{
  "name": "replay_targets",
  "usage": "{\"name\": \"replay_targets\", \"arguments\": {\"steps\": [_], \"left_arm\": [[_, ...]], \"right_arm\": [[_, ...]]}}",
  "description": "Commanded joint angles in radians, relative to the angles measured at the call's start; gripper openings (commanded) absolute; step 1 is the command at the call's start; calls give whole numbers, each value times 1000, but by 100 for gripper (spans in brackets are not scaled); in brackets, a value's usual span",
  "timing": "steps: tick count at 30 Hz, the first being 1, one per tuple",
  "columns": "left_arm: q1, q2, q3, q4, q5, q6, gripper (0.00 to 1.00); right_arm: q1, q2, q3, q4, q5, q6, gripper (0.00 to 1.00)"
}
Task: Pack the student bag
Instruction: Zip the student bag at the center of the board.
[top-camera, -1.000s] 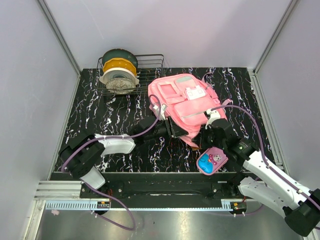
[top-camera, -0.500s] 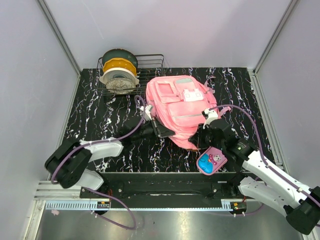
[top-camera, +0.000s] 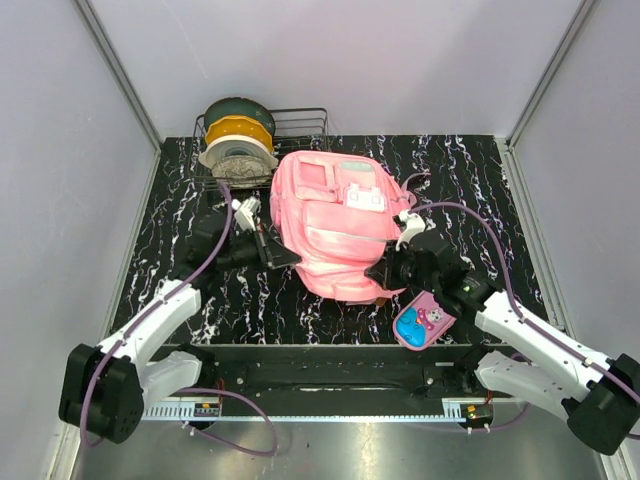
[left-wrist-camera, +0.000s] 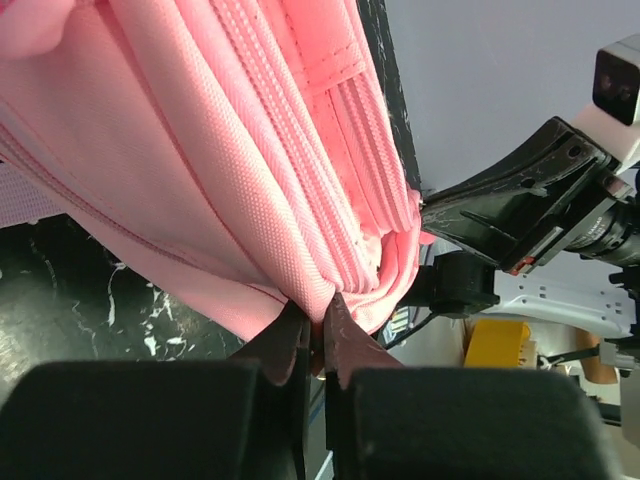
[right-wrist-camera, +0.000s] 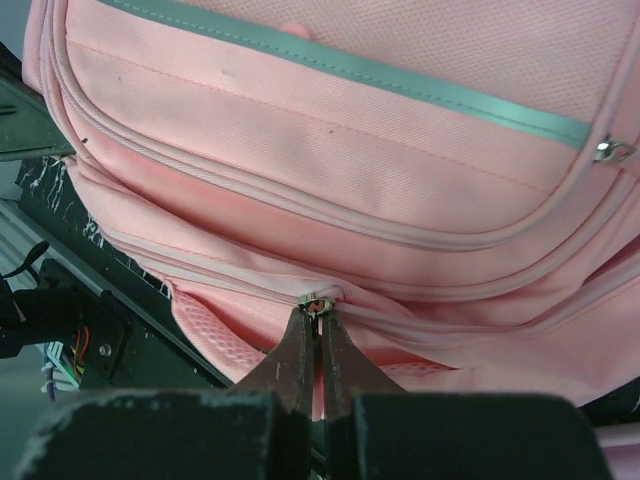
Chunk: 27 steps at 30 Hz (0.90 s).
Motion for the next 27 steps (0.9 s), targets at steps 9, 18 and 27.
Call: {"name": "replay_targets", "arguments": {"steps": [9,18,27], "left_arm": [[209,-63,49,22,87,63,99],[-86,-270,-68,-47,-238,-84,99],[-154,-549,-215,-241,-435,-206,99]], "right_arm": [[-17,-7,54,0,-72,-16,0],[121,88,114,119,5,31,0],[205,219,218,168,22,12,0]]}}
